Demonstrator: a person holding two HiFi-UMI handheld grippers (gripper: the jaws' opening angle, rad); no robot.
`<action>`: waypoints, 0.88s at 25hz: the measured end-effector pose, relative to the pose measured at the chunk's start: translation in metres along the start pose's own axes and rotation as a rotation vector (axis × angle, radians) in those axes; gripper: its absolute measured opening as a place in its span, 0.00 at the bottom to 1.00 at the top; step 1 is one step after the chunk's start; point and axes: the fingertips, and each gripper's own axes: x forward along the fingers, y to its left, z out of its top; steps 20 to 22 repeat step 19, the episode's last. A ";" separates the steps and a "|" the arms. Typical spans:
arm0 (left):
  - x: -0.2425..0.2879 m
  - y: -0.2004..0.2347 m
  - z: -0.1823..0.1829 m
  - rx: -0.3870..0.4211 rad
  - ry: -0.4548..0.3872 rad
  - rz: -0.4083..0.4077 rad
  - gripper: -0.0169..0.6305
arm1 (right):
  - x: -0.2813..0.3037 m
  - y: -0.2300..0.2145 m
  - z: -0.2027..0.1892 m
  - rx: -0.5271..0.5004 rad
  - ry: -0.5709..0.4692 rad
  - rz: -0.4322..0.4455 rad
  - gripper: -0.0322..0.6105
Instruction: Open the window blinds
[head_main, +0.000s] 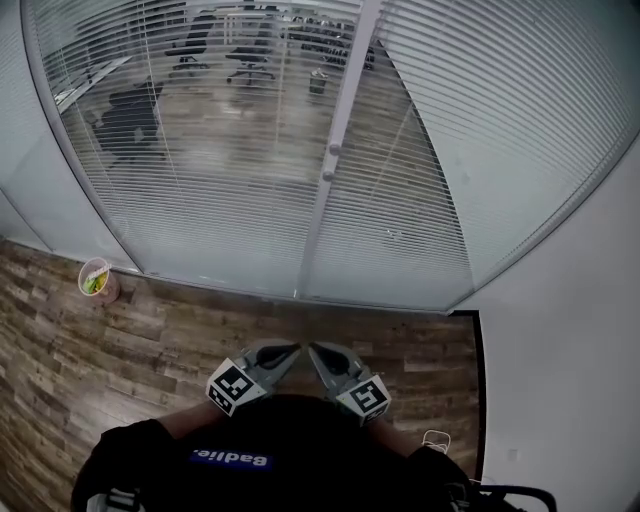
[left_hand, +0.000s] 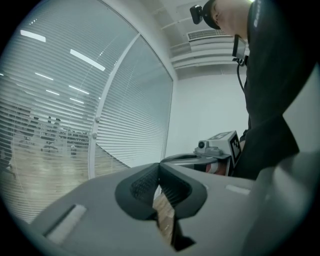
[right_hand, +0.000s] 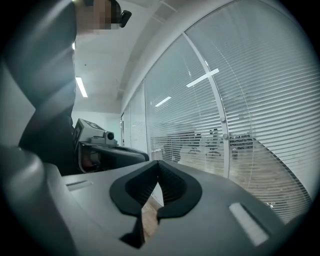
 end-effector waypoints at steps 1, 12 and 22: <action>0.001 0.000 -0.001 0.001 0.002 -0.001 0.02 | 0.000 -0.001 0.000 -0.001 -0.001 -0.003 0.05; 0.002 0.002 -0.001 0.003 0.011 -0.010 0.02 | 0.000 -0.005 -0.005 0.020 0.003 -0.020 0.05; -0.001 0.000 0.001 0.007 0.013 -0.009 0.02 | 0.000 -0.003 0.002 0.008 -0.005 -0.027 0.05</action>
